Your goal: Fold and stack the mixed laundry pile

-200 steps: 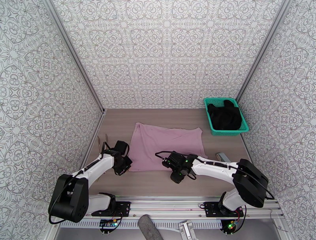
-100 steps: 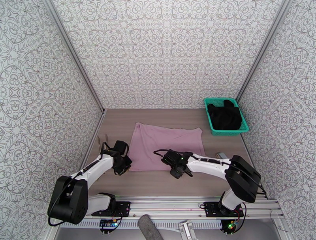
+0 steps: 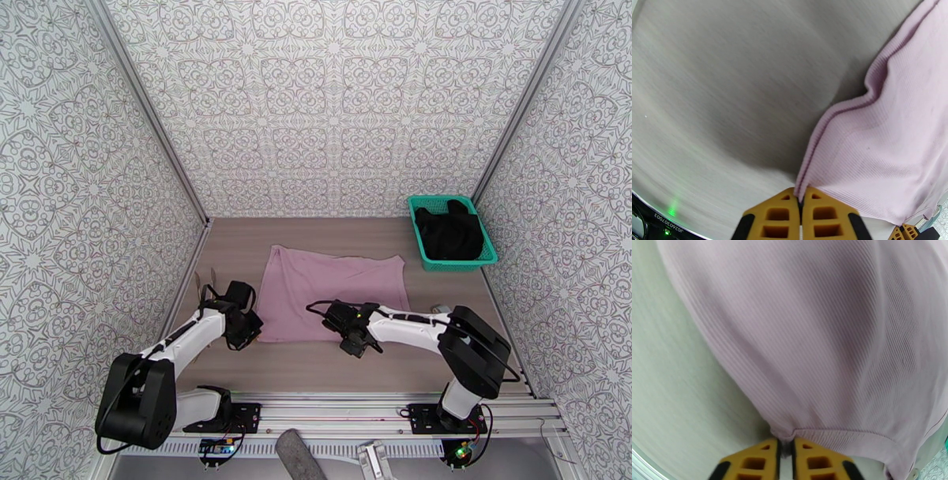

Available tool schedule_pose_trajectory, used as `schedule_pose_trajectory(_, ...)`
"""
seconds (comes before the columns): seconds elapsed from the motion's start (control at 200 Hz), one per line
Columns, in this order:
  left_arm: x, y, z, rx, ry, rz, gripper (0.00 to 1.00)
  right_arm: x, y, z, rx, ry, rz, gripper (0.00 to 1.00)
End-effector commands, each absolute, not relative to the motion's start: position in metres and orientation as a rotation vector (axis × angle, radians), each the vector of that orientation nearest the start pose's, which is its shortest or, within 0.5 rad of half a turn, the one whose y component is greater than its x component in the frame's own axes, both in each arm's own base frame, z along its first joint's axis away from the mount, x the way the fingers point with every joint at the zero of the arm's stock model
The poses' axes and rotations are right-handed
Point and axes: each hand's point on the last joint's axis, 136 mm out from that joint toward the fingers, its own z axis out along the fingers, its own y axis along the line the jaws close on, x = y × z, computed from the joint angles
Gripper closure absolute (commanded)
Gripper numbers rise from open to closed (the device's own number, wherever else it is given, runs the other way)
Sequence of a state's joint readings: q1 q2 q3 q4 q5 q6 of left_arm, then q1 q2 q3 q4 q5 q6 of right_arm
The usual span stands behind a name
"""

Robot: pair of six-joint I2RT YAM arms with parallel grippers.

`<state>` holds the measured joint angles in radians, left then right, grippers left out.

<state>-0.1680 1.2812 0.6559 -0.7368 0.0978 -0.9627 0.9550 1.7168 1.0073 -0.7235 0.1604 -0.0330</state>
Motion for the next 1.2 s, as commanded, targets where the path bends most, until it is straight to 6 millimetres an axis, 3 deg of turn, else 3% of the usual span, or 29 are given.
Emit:
schedule_pose_trajectory(0.0, 0.215, -0.055, 0.035, -1.133, 2.797, -0.307, 1.0, 0.203, 0.25, 0.02, -1.413, 2.604, -0.094, 0.94)
schedule_pose_trajectory(0.095, 0.214, -0.055, 0.039, -1.136, 2.79, -0.32, 1.0, 0.2, 0.252, 0.024, -1.436, 2.598, -0.066, 1.0)
schedule_pose_trajectory(0.265, 0.216, -0.058, 0.057, -1.11, 2.769, -0.367, 1.0, 0.198, 0.255, 0.044, -1.493, 2.547, -0.025, 1.0)
schedule_pose_trajectory(0.55, 0.242, -0.06, 0.086, -1.02, 2.765, -0.381, 1.0, 0.214, 0.253, 0.061, -1.56, 2.508, -0.014, 1.0)
schedule_pose_trajectory(0.775, 0.268, -0.055, 0.083, -1.009, 2.786, -0.38, 1.0, 0.232, 0.25, 0.068, -1.568, 2.499, 0.032, 1.0)
schedule_pose_trajectory(1.19, 0.32, -0.058, 0.075, -0.965, 2.848, -0.374, 1.0, 0.268, 0.243, 0.057, -1.532, 2.543, 0.05, 1.0)
